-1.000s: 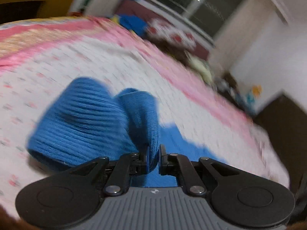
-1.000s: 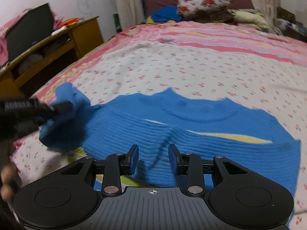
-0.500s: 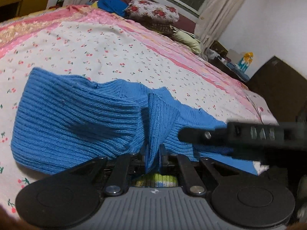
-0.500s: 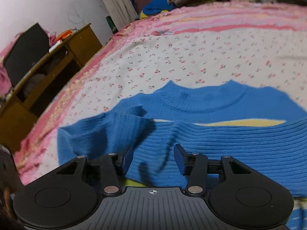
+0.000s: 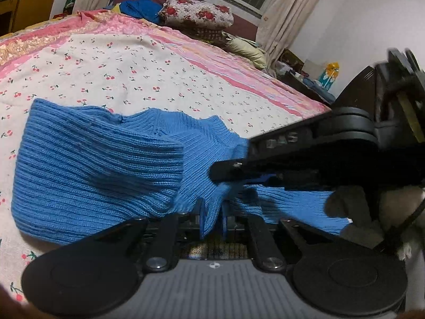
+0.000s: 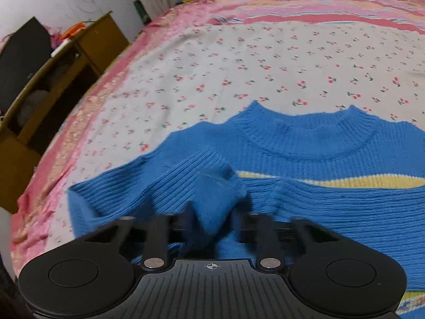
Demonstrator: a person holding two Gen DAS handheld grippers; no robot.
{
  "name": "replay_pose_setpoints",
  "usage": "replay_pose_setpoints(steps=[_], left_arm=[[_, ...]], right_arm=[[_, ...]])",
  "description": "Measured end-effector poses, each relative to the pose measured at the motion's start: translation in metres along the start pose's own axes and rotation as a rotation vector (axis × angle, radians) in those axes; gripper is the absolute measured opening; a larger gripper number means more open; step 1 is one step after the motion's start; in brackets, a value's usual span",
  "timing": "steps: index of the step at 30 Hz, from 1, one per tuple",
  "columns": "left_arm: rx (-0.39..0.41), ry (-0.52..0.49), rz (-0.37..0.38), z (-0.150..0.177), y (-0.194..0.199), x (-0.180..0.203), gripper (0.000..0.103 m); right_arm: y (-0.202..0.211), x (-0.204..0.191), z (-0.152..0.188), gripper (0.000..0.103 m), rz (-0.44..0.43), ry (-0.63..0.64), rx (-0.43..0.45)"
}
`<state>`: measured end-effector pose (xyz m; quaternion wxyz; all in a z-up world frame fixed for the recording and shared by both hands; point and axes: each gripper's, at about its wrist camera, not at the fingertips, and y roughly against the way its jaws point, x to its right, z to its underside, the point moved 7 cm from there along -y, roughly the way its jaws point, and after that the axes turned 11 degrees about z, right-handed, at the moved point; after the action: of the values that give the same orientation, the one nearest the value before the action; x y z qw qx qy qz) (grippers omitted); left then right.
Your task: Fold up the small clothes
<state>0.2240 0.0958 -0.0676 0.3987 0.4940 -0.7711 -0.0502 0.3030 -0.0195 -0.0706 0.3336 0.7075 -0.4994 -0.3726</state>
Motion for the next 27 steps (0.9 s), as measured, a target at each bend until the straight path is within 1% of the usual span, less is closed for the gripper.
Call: replay_pose_setpoints(steps=[2,5,7,10,12,14,16,18,20,23,25,26,27], left_arm=[[0.002,0.008,0.023,-0.001,0.001,0.002,0.023],[0.017,0.010,0.047,-0.003,0.005,0.007,0.035],[0.031,0.016,0.065,-0.006,0.008,0.009,0.036],[0.057,0.032,0.088,-0.012,0.013,0.012,0.038],[0.071,0.035,0.078,-0.014,0.015,0.010,0.041],[0.075,0.047,0.067,-0.014,0.015,0.006,0.041],[0.071,0.062,0.056,-0.014,0.013,0.001,0.041],[0.061,0.071,0.045,-0.012,0.009,-0.003,0.041],[0.046,0.076,0.027,-0.010,0.005,-0.006,0.041],[0.036,0.071,0.009,-0.006,0.001,-0.007,0.041],[0.036,0.066,0.000,-0.006,0.001,-0.006,0.041],[0.037,0.065,-0.002,-0.006,0.001,-0.005,0.041],[0.040,0.065,-0.004,-0.006,0.002,-0.006,0.041]], right_arm=[[0.006,0.008,-0.001,0.008,-0.015,-0.021,0.009],[0.020,0.021,-0.004,0.007,-0.023,-0.039,0.047],[0.033,0.032,-0.007,0.007,-0.022,-0.053,0.084],[0.056,0.054,-0.017,0.007,-0.027,-0.106,0.146],[0.071,0.072,-0.022,0.007,-0.012,-0.140,0.197],[0.089,0.095,-0.023,0.007,0.003,-0.178,0.251],[0.106,0.119,-0.018,0.007,0.031,-0.205,0.306],[0.115,0.138,-0.009,0.007,0.059,-0.217,0.338],[0.112,0.157,0.007,0.007,0.074,-0.243,0.315],[0.084,0.176,0.033,0.007,0.134,-0.254,0.226],[0.066,0.180,0.043,0.008,0.136,-0.265,0.176],[0.063,0.183,0.047,0.012,0.137,-0.273,0.166],[0.060,0.183,0.048,0.013,0.136,-0.282,0.164]])
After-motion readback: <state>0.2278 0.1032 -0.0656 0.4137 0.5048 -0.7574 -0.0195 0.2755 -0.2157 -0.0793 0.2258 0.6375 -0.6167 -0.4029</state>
